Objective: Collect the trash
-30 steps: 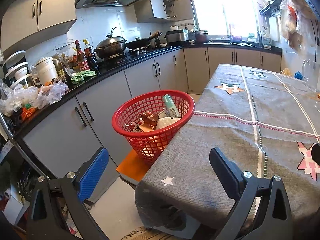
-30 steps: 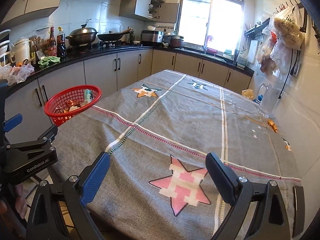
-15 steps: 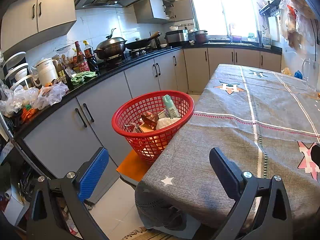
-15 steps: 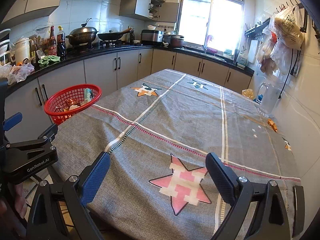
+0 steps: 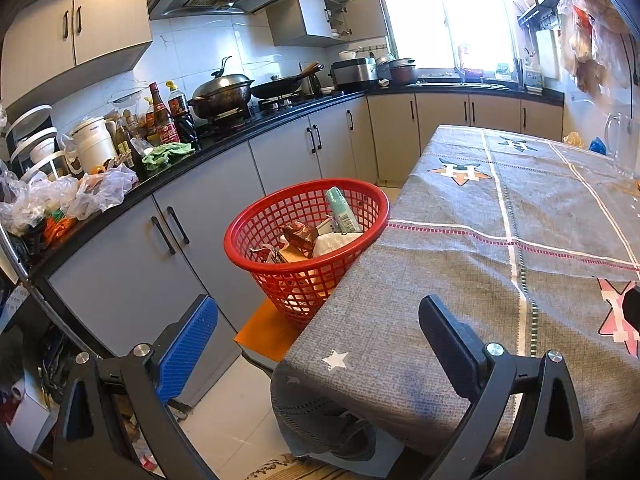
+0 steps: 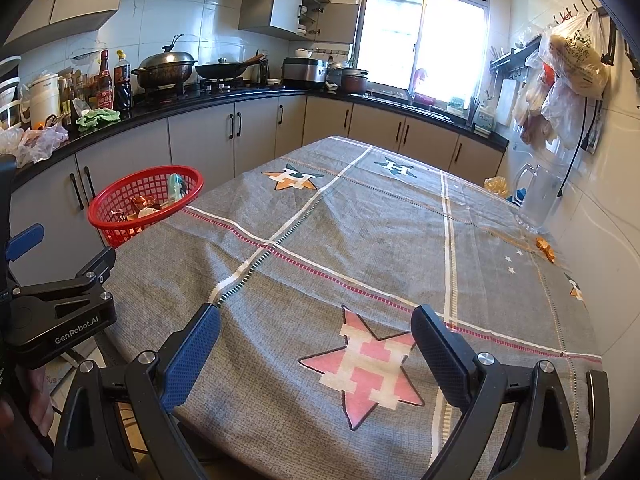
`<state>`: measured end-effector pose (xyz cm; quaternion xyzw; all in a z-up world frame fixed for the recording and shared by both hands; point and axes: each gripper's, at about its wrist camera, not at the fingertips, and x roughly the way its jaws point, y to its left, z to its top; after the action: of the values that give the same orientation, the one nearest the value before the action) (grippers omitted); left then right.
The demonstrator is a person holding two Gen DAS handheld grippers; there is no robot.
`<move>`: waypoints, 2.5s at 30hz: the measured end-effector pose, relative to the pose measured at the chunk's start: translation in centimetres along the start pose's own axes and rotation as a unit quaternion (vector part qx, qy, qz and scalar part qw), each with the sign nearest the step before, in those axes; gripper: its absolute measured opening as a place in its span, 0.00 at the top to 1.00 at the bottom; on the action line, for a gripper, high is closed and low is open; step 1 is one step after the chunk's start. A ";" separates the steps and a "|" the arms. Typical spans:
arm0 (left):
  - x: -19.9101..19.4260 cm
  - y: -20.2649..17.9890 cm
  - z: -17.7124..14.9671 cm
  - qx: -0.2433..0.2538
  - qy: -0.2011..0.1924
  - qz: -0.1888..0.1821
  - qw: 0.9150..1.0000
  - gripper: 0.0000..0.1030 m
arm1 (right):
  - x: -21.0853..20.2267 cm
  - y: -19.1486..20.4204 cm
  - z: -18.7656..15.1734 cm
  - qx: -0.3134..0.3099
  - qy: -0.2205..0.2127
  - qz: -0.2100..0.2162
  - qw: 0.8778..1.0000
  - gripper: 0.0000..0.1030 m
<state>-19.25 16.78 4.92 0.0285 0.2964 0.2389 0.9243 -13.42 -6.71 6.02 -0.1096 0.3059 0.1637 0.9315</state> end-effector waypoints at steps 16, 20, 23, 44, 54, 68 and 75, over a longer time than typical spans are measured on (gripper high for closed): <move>0.1 -0.1 -0.1 0.000 0.001 0.000 1.000 0.03 | 0.1 0.1 -0.1 -0.001 0.002 0.000 1.000 0.05; 0.1 -0.1 -0.1 0.001 0.001 0.000 1.000 0.03 | 0.2 0.1 -0.1 -0.002 0.003 0.000 1.000 0.05; 0.1 -0.1 -0.3 0.001 0.002 0.000 1.000 0.03 | 0.2 0.0 -0.2 -0.003 0.003 0.001 1.000 0.05; 0.4 0.2 -0.3 0.000 0.003 0.001 1.000 0.03 | 0.5 0.3 -0.2 -0.006 0.007 0.003 1.000 0.05; 0.4 0.2 -0.4 0.000 0.003 0.001 1.000 0.03 | 0.7 0.3 -0.3 -0.005 0.010 0.004 1.000 0.05; 0.4 0.1 -0.4 0.002 0.004 0.000 1.000 0.03 | 0.7 0.3 -0.3 -0.004 0.011 0.004 1.000 0.05; 0.7 -0.3 -0.6 0.007 0.005 -0.003 1.000 0.03 | 0.9 0.4 -0.5 0.001 0.014 0.005 1.000 0.05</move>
<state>-18.91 16.79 3.99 0.0329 0.3031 0.2344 0.9231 -13.18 -6.26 5.03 -0.1096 0.3198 0.1670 0.9262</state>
